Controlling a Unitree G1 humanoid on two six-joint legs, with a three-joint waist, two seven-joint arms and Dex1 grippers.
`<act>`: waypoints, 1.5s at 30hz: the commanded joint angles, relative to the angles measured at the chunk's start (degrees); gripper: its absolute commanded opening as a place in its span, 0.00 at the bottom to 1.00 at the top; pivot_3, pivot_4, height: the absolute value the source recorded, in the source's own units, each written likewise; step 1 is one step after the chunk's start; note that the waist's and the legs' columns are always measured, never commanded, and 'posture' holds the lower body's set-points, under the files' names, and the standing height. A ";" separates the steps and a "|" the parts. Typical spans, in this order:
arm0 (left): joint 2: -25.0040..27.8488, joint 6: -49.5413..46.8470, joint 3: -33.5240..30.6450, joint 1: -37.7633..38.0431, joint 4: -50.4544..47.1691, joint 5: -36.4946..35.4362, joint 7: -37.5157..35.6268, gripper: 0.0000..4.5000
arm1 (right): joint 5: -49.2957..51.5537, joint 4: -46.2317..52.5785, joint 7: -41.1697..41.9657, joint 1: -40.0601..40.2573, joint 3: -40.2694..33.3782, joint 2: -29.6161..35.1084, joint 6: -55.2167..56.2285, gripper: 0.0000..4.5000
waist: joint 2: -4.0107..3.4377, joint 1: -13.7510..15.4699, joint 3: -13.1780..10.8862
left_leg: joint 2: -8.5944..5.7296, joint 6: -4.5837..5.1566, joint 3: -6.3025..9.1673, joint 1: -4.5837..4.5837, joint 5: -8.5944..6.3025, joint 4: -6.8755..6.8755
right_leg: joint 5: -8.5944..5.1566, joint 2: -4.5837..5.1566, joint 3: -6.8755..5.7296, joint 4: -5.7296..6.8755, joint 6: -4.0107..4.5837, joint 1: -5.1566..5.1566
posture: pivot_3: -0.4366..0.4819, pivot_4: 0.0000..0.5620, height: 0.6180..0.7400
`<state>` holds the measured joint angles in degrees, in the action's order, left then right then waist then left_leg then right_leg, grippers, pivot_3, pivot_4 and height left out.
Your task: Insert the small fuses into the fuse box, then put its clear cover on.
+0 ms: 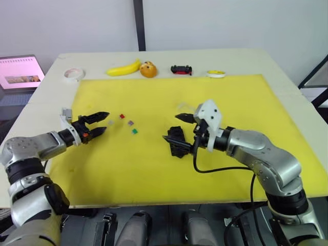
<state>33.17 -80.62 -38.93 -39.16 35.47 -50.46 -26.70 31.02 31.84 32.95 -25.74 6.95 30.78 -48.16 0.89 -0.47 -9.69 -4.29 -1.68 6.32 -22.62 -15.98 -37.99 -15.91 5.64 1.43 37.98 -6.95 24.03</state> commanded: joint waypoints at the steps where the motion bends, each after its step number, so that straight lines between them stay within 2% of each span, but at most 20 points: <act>1: -1.01 0.55 -0.01 -1.96 0.86 0.04 0.80 1.00 | -0.14 1.57 -0.51 -0.76 -0.32 -0.58 0.68 0.98 | 0.00 0.06 0.00 | -0.01 0.00 0.00 0.00 0.00 0.00 | 0.00 0.01 0.00 0.00 0.00 0.00 | 0.48 0.27 1.00; 14: -2.98 4.82 1.76 -2.82 2.90 2.18 1.37 1.00 | -0.79 2.07 -1.37 -0.32 0.66 -0.68 0.31 0.98 | 0.01 0.09 0.01 | -0.03 -0.01 0.03 0.00 0.00 0.00 | 0.00 0.01 -0.01 0.01 0.00 -0.01 | 0.48 0.27 1.00; 21: -2.29 9.35 0.03 -1.68 6.62 2.78 2.47 1.00 | -0.92 2.11 -1.43 -0.28 0.73 -0.48 0.13 0.98 | -0.04 -0.04 0.05 | -0.03 0.02 0.04 0.08 -0.01 0.00 | 0.00 0.00 -0.01 0.03 0.00 -0.06 | 0.48 0.27 1.00; 25: -2.74 7.91 -1.98 -2.32 7.41 0.82 3.97 1.00 | 0.50 2.21 -0.87 -1.46 0.12 -0.50 -1.05 0.98 | -0.06 -0.14 0.07 | -0.01 0.09 0.06 0.13 -0.05 0.01 | 0.00 -0.03 -0.02 0.06 0.00 -0.08 | 0.48 0.27 1.00; 30: -5.07 6.25 -1.39 -0.16 3.07 -0.08 5.11 1.00 | 0.57 2.66 -1.06 -1.88 1.10 -1.31 -1.58 0.98 | -0.06 -0.11 0.07 | -0.01 0.09 0.06 0.12 -0.05 0.01 | 0.00 -0.02 -0.01 0.07 0.00 -0.08 | 0.48 0.27 1.00; 37: -9.05 6.69 -4.11 1.34 -1.03 -1.50 10.16 1.00 | -0.77 2.15 -0.45 -1.27 2.44 -1.00 -0.82 0.98 | -0.06 0.20 0.08 | -0.04 0.07 0.09 0.13 -0.04 0.00 | 0.00 0.01 -0.02 0.04 0.00 -0.15 | 0.48 0.27 1.00; 45: -8.64 9.44 -3.72 -0.46 1.07 -0.83 10.16 1.00 | -1.84 0.69 2.06 -3.04 3.46 0.49 -0.10 0.98 | -0.06 0.57 0.08 | -0.05 0.08 0.10 0.13 -0.04 0.00 | 0.00 0.01 -0.05 0.03 0.00 -0.16 | 0.48 0.27 1.00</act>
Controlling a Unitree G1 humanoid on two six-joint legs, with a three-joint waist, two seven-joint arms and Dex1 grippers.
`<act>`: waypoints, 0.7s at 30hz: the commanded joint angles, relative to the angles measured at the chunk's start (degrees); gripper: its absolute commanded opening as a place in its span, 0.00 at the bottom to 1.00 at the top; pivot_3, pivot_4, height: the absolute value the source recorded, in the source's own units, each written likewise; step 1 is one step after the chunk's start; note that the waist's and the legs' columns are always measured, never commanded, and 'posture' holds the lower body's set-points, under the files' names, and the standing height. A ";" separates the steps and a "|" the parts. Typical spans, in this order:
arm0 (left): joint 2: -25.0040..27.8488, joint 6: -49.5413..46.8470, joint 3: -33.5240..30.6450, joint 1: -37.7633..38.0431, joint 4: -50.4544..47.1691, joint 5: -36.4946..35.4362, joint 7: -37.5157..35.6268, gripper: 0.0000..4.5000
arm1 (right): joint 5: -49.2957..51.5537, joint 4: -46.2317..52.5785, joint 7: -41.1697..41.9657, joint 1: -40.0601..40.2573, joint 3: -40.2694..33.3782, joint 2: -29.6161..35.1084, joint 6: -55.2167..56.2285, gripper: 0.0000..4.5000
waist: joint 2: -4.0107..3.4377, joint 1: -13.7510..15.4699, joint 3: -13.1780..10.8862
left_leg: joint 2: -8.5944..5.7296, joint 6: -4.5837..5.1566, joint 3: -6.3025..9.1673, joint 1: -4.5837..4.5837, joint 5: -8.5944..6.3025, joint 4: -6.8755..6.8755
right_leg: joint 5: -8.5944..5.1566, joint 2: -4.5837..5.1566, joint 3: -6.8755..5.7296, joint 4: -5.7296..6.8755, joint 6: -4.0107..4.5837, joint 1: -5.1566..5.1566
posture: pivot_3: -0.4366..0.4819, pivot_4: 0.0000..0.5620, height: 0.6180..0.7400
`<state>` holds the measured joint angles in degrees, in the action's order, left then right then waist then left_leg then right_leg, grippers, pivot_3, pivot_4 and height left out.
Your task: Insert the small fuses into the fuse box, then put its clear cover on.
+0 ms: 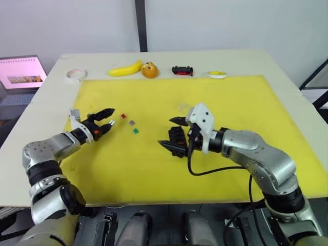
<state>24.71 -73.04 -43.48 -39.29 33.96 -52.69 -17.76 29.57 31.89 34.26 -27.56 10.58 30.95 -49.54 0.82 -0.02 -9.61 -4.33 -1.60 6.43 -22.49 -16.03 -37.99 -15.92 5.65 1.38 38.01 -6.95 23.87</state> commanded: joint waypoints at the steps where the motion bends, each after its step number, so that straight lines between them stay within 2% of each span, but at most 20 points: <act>1: -0.10 2.06 0.80 -0.28 2.91 1.35 1.05 1.00 | -0.22 0.80 0.96 -1.19 -0.39 0.41 1.12 0.98 | 0.00 0.24 0.00 | 0.00 0.00 0.00 0.00 0.00 0.00 | 0.00 0.00 0.00 0.00 0.00 0.00 | 0.48 0.27 1.00; 14: 0.70 2.74 3.19 1.33 4.07 1.79 -1.16 1.00 | 0.29 1.92 1.67 0.12 -1.50 2.13 0.58 0.98 | -0.08 0.28 0.05 | 0.00 0.01 -0.01 0.04 -0.01 0.01 | 0.00 0.00 0.01 0.00 0.00 -0.02 | 0.48 0.27 1.00; 18: -0.15 2.65 3.27 1.13 3.85 1.71 -0.12 0.59 | 0.77 2.09 1.53 0.49 -1.99 1.96 0.19 1.00 | -0.08 0.26 0.05 | 0.01 0.01 -0.01 0.03 -0.01 0.01 | 0.00 -0.01 0.01 -0.01 0.00 -0.01 | 0.48 0.27 1.00; 21: -0.73 2.43 3.18 1.09 3.29 1.57 0.41 0.59 | 0.63 1.99 1.32 0.62 -1.99 1.92 0.21 1.00 | -0.08 0.33 0.05 | 0.01 0.01 -0.01 0.03 -0.01 0.01 | 0.00 0.00 0.01 -0.03 0.00 -0.01 | 0.48 0.27 1.00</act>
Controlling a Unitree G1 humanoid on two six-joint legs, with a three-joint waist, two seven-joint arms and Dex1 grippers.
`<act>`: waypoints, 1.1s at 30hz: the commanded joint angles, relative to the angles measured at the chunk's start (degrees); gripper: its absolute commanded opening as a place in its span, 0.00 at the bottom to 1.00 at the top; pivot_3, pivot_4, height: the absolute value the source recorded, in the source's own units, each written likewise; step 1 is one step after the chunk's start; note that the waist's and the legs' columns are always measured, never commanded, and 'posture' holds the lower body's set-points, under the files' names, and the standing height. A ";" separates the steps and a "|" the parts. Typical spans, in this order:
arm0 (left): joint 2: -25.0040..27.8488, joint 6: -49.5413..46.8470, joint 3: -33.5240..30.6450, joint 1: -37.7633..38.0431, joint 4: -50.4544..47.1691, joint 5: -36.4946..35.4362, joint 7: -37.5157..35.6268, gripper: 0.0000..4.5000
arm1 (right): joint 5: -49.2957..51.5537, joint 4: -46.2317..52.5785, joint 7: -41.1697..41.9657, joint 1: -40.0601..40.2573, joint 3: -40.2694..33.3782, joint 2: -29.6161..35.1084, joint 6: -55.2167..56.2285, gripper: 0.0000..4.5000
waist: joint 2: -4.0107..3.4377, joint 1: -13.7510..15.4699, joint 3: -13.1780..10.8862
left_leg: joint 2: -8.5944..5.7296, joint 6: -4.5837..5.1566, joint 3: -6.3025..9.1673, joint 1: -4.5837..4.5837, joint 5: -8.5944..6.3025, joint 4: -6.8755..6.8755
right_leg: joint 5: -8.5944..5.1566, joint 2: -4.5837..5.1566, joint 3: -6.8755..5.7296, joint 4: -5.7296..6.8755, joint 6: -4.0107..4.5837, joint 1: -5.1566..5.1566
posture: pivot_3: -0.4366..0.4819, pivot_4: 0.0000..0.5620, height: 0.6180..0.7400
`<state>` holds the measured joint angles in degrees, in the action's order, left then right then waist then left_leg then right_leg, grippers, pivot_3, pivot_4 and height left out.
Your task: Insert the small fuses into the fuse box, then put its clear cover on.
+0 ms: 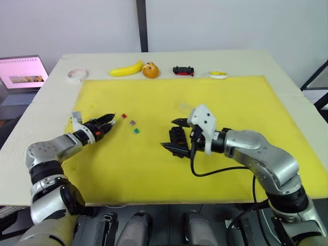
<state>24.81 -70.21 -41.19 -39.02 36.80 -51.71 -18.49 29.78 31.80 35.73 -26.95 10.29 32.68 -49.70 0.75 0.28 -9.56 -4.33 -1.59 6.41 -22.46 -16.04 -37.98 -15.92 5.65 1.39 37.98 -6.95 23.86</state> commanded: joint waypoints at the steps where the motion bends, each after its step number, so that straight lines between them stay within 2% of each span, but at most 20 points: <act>1: -0.92 -0.36 0.81 0.80 0.41 0.54 1.24 0.59 | 0.37 2.01 -0.20 0.03 -1.70 0.18 0.38 1.00 | 0.00 0.06 0.00 | 0.00 0.00 0.00 0.00 0.00 0.00 | 0.00 0.00 0.00 0.00 0.00 0.00 | 0.48 0.27 1.00; 17: -1.16 1.09 1.39 0.51 1.58 1.19 1.33 0.59 | -0.02 1.74 -0.40 -0.06 -1.21 0.25 0.27 1.00 | 0.00 0.13 0.00 | 0.00 0.01 0.00 0.00 0.00 0.00 | 0.00 0.00 0.00 -0.02 0.00 -0.02 | 0.48 0.27 1.00; 20: -1.04 1.21 1.80 0.87 0.98 1.55 1.30 0.39 | 0.03 1.85 -0.34 0.04 -1.27 0.36 0.25 1.00 | 0.00 0.11 0.00 | 0.00 0.01 0.00 0.00 0.00 0.00 | 0.00 0.00 -0.01 -0.02 0.00 -0.02 | 0.48 0.27 1.00; 21: -0.99 1.30 1.96 0.96 0.87 1.67 1.25 0.29 | 0.04 1.86 -0.33 0.05 -1.29 0.36 0.25 1.00 | 0.00 0.08 0.00 | 0.00 0.01 0.00 0.00 0.00 0.00 | 0.00 0.00 0.00 -0.02 0.00 -0.02 | 0.48 0.27 1.00; 23: -0.96 1.57 1.94 1.15 0.86 1.59 1.42 0.04 | 0.05 1.96 -0.36 0.14 -1.34 0.38 0.29 1.00 | 0.00 0.00 0.00 | 0.00 0.01 0.00 0.00 0.00 0.02 | 0.00 0.00 0.00 -0.02 0.00 -0.01 | 0.48 0.27 1.00; 24: -0.95 1.70 1.91 1.20 0.91 1.50 1.50 0.02 | 0.03 1.97 -0.37 0.15 -1.36 0.38 0.32 1.00 | -0.01 -0.02 0.01 | 0.00 0.01 0.00 0.00 0.00 0.02 | 0.00 0.00 0.00 -0.02 0.00 -0.01 | 0.48 0.27 1.00; 33: 0.41 2.26 2.11 1.43 1.42 1.37 0.80 0.02 | -0.08 1.56 -0.25 -0.14 -1.47 0.43 0.49 1.00 | -0.02 -0.10 0.01 | 0.02 0.01 0.00 0.00 -0.01 0.05 | 0.00 -0.02 0.00 -0.02 0.00 0.01 | 0.48 0.27 1.00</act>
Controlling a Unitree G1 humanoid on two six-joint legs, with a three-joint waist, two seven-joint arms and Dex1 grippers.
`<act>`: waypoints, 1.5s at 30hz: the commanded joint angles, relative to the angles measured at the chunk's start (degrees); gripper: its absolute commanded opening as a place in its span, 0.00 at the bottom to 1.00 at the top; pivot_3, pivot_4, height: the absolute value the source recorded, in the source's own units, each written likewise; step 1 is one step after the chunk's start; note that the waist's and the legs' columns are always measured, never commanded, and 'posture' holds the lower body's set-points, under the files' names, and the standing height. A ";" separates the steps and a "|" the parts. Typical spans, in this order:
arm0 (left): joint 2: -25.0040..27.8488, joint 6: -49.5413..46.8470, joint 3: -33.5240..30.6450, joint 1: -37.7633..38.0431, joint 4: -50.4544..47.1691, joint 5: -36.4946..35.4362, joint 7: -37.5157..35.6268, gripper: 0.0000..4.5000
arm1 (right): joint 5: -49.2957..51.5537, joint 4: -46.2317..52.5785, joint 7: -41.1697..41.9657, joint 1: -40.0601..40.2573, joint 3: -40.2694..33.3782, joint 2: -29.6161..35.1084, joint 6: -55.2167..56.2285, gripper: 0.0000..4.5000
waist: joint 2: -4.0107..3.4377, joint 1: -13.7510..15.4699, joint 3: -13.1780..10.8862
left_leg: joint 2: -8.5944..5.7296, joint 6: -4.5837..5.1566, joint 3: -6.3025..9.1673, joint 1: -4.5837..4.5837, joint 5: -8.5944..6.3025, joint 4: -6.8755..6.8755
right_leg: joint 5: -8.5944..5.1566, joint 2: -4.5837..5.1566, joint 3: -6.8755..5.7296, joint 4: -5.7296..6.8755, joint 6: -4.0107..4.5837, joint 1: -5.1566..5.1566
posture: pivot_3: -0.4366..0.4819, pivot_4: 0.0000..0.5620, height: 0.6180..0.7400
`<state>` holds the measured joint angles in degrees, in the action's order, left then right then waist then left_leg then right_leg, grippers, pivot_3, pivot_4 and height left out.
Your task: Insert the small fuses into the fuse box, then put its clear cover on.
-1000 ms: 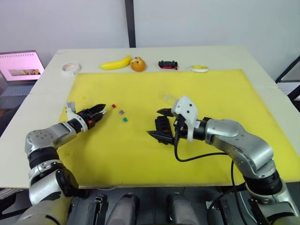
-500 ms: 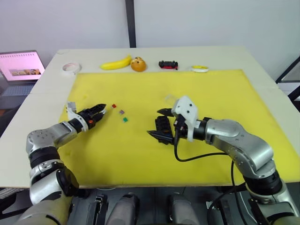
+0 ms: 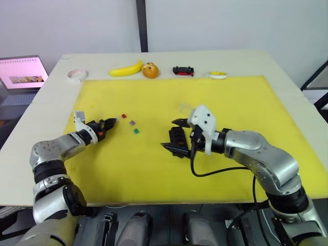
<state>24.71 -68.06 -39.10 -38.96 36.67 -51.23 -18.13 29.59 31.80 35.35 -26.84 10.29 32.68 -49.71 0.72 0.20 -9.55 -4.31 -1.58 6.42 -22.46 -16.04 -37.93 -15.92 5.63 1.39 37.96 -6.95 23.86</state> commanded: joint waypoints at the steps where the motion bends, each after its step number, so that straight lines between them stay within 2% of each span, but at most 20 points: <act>1: 0.66 0.11 -0.02 1.36 1.49 0.85 0.39 0.02 | 0.12 1.49 0.13 -0.29 -1.50 0.42 0.49 1.00 | 0.00 -0.03 0.00 | 0.00 0.00 0.00 0.00 0.00 0.00 | 0.00 0.00 0.00 0.00 0.00 0.00 | 0.48 0.27 1.00; 4: 1.89 -1.68 -1.65 1.18 -0.82 -1.16 0.51 0.02 | 0.67 1.57 -0.06 -0.38 -2.20 0.27 0.06 1.00 | 0.01 -0.11 0.00 | 0.01 0.00 0.00 0.00 0.00 0.01 | 0.00 0.00 0.00 0.00 0.00 0.01 | 0.48 0.27 1.00; 11: 4.70 -14.28 -4.74 1.76 -15.01 -11.16 0.13 0.02 | 6.15 1.87 -0.71 -0.03 -7.06 -1.30 -2.77 1.00 | 0.16 -1.02 -0.09 | 0.06 -0.13 0.02 -0.42 0.07 0.05 | 0.00 -0.02 0.03 0.03 0.00 0.50 | 0.48 0.27 1.00; 15: 5.75 -22.34 -5.45 -0.98 -23.54 -20.36 -0.57 0.02 | 12.96 0.57 -2.79 -2.04 -11.99 -4.58 -6.83 1.00 | 0.19 -1.00 -0.11 | 0.05 -0.32 0.04 -0.71 0.18 -0.02 | 0.00 -0.01 0.01 0.03 0.01 0.71 | 0.48 0.27 1.00; 19: 4.44 -24.44 -2.59 -3.62 -27.02 -28.32 -0.68 0.02 | 19.03 -0.98 -6.50 -5.01 -15.12 -8.98 -10.24 1.00 | 0.20 -0.86 -0.12 | 0.02 -0.35 0.09 -0.75 0.20 -0.07 | 0.01 0.00 -0.02 0.02 0.01 0.70 | 0.48 0.27 1.00; 24: 1.82 -22.01 0.48 -6.13 -26.23 -34.63 3.10 0.02 | 26.62 -2.61 -13.68 -7.51 -18.47 -15.23 -13.87 1.00 | 0.19 -0.98 -0.11 | 0.03 -0.38 0.10 -0.74 0.22 -0.06 | 0.01 -0.01 -0.01 0.03 0.02 0.71 | 0.48 0.27 1.00; 28: -0.70 -19.35 5.29 -5.84 -27.35 -38.85 4.60 0.02 | 33.75 -4.78 -21.68 -8.32 -21.42 -20.14 -15.70 1.00 | 0.19 -1.06 -0.11 | 0.04 -0.39 0.09 -0.76 0.22 -0.05 | 0.01 -0.01 0.00 0.04 0.02 0.76 | 0.48 0.27 1.00; 33: -3.05 -13.81 9.18 -4.51 -26.29 -45.78 10.21 0.02 | 41.16 -7.03 -31.82 -8.46 -23.79 -24.34 -14.86 1.00 | 0.19 -1.07 -0.11 | 0.04 -0.39 0.07 -0.76 0.23 -0.06 | 0.01 -0.01 0.02 0.04 0.02 0.76 | 0.48 0.27 1.00; 45: -2.98 -3.31 18.85 -0.67 -30.83 -55.99 17.09 0.02 | 51.23 -8.68 -43.19 -8.69 -22.27 -24.67 -9.62 1.00 | 0.18 -1.18 -0.11 | 0.04 -0.39 0.03 -0.80 0.23 -0.06 | 0.01 -0.04 0.05 0.07 0.02 0.80 | 0.48 0.27 1.00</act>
<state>21.32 -73.34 -20.78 -39.93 7.81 -104.52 -1.83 78.25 22.41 -6.76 -34.28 -11.92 8.47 -60.97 0.90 -0.97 -9.65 -4.27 -1.96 6.44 -23.26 -15.81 -37.99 -15.90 5.60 1.44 38.02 -6.92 24.67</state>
